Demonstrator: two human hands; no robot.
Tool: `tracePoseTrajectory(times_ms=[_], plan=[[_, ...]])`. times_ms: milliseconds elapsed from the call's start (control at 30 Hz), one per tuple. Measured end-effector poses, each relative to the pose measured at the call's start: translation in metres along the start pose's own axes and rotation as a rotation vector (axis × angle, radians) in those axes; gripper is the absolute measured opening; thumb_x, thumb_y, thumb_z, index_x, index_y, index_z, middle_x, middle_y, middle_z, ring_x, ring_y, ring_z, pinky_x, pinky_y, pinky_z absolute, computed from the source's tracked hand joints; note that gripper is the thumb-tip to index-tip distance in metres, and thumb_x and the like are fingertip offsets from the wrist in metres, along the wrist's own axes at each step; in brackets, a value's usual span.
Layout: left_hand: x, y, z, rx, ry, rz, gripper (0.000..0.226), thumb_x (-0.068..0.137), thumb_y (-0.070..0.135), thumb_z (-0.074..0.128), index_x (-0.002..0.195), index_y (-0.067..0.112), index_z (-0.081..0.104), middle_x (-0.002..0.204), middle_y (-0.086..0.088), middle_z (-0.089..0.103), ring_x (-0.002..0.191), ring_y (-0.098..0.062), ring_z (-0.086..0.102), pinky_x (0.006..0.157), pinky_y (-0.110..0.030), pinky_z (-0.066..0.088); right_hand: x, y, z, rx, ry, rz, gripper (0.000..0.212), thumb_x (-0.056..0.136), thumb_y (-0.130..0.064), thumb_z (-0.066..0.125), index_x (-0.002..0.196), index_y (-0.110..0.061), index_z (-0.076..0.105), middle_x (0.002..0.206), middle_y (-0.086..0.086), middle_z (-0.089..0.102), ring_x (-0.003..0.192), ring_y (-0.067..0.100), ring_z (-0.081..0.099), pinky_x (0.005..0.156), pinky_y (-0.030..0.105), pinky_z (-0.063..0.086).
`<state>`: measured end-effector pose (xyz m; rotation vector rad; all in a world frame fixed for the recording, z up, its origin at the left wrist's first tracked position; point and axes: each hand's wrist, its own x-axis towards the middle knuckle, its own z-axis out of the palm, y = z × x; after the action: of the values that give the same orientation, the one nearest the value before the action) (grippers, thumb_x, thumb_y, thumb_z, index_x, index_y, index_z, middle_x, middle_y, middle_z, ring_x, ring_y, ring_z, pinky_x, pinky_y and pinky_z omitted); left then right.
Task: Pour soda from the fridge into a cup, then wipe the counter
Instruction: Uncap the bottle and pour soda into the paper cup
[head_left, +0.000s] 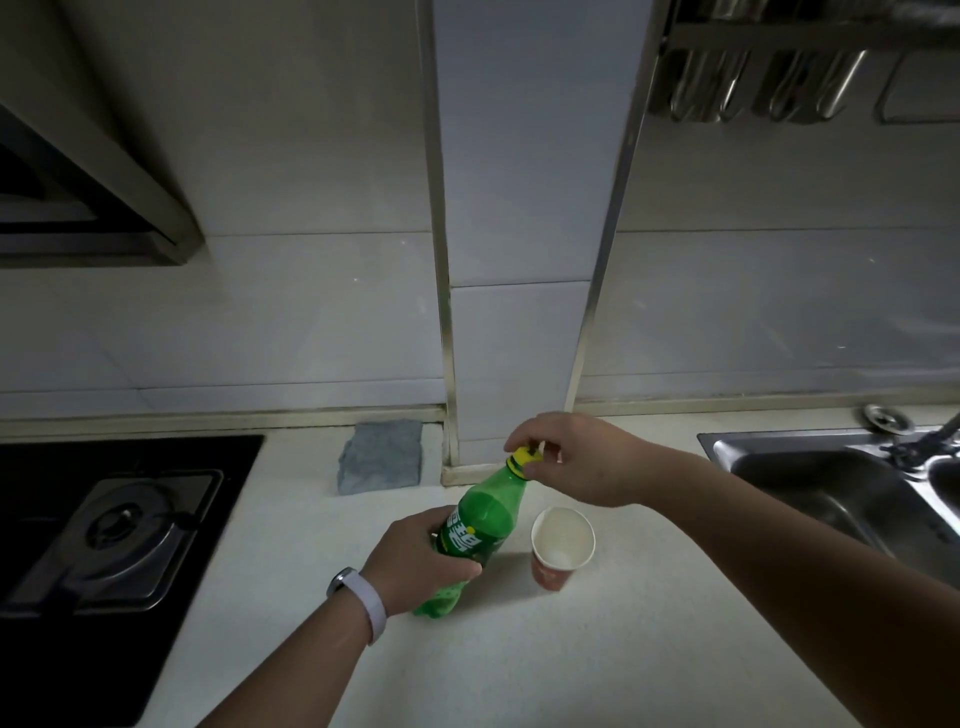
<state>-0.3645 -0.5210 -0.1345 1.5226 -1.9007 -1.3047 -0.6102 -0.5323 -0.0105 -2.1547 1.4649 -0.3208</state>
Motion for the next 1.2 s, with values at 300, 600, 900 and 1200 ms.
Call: tracePoseTrajectory(times_ms=[300,600,900,1200], plan=[[0.002,-0.002,0.000,0.147,-0.026,-0.077,0.039,0.050,0.050,0.080,0.083,0.062,0.063,0.081,0.030,0.071,0.077,0.006,0.066,0.067,-0.014,0.050,-0.009,0.019,0.000,0.062,0.082,0.054,0.026,0.093,-0.019,0.061,0.108,-0.041,0.060,0.096,-0.028,0.051,0.083,-0.009,0.052,0.066,0.008,0.036],[0.015,-0.009,0.001,0.293,-0.104,-0.170,0.041,0.047,0.046,0.079,0.087,0.049,0.068,0.087,0.019,0.074,0.082,-0.001,0.068,0.081,-0.033,0.060,-0.028,0.056,0.018,0.187,0.176,0.211,0.030,0.090,-0.019,0.063,0.100,-0.047,0.057,0.090,-0.026,0.055,0.078,-0.007,0.056,0.062,0.009,0.035],[0.017,-0.006,0.011,0.445,-0.159,-0.228,0.045,0.044,0.051,0.076,0.088,0.055,0.065,0.079,0.019,0.072,0.074,-0.002,0.067,0.071,-0.028,0.058,-0.043,0.077,0.036,0.336,0.194,0.264,0.030,0.089,-0.019,0.066,0.100,-0.045,0.059,0.083,-0.020,0.061,0.073,-0.016,0.055,0.052,0.005,0.040],[0.021,0.001,0.014,0.548,-0.195,-0.249,0.043,0.046,0.051,0.073,0.087,0.042,0.068,0.081,0.015,0.072,0.075,-0.006,0.067,0.073,-0.032,0.060,-0.058,0.095,0.045,0.505,0.190,0.314,0.029,0.092,-0.013,0.065,0.107,-0.037,0.061,0.093,-0.017,0.063,0.074,-0.003,0.062,0.051,0.005,0.041]])
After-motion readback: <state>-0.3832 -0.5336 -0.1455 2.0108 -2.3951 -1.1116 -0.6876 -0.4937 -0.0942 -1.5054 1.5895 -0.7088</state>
